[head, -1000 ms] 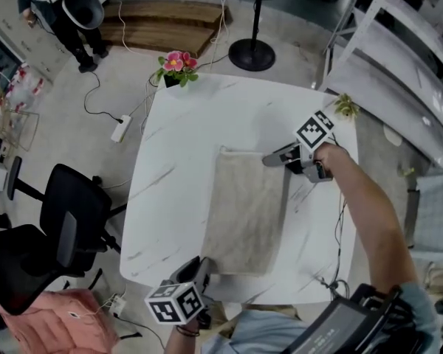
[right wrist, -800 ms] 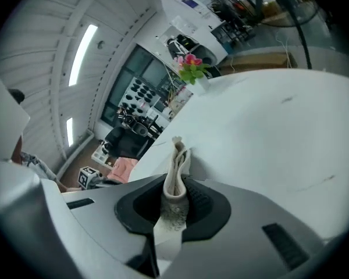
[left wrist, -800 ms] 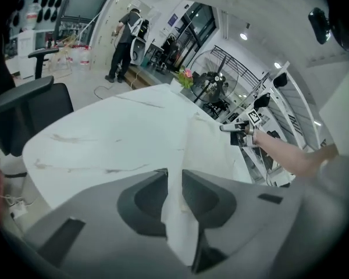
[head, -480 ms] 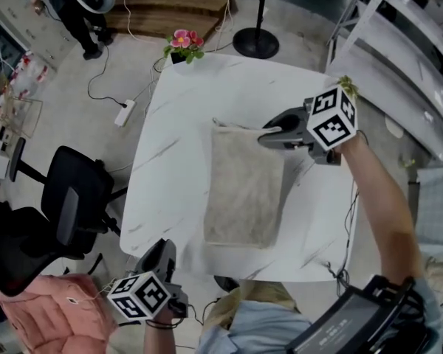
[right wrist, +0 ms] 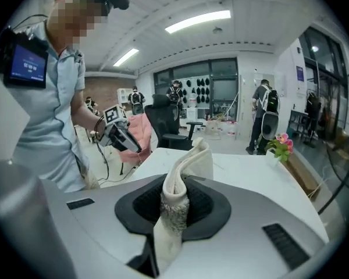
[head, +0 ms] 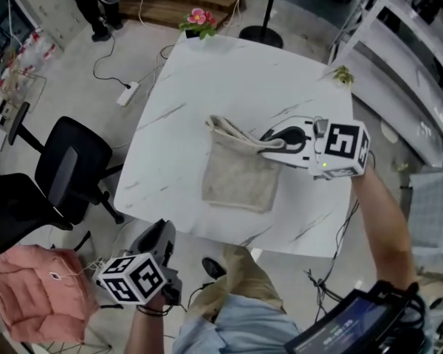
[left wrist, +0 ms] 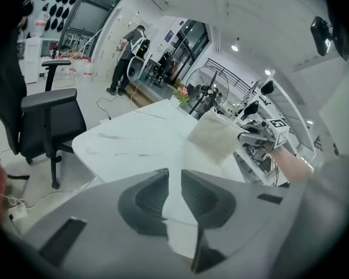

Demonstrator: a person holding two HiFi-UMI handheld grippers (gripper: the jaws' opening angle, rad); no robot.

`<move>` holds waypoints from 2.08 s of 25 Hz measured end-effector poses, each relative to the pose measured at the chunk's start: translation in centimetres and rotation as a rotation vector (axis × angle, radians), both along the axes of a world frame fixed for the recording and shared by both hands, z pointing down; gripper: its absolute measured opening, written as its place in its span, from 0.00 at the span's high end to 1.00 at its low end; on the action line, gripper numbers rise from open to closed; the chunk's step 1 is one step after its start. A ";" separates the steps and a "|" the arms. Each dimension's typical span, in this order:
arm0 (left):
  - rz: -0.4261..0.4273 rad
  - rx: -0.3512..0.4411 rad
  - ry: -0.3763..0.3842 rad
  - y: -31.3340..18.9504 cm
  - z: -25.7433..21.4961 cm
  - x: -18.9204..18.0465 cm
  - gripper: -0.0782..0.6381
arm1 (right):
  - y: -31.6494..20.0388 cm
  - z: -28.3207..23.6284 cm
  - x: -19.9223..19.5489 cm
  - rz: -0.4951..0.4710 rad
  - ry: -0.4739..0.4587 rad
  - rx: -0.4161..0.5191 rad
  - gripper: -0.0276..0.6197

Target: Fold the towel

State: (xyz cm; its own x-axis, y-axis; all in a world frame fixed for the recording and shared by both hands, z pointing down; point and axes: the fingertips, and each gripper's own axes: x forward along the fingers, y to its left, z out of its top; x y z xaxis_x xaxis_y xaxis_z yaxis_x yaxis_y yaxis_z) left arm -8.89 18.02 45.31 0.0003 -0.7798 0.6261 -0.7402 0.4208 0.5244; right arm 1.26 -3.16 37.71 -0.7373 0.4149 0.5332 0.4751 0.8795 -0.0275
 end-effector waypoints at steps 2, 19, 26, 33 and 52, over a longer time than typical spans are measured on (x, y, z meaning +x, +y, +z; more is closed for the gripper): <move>0.008 0.001 -0.002 0.8 0.1 0.7 0.79 | 2.2 0.5 0.9 -0.038 -0.010 0.045 0.86; 0.097 -0.039 0.005 2.1 2.5 4.6 0.80 | 9.2 11.3 4.4 -0.133 -0.024 0.418 0.83; 0.157 -0.012 0.021 -0.6 2.4 6.0 0.80 | 9.9 13.1 4.5 -0.103 -0.021 0.443 0.77; 0.225 0.109 0.024 -5.6 -1.9 6.7 0.81 | 10.2 6.6 5.7 0.047 -0.057 0.161 0.55; 0.398 0.018 -0.051 -11.8 6.6 5.3 0.85 | 9.3 14.4 5.7 0.441 0.102 -0.022 0.93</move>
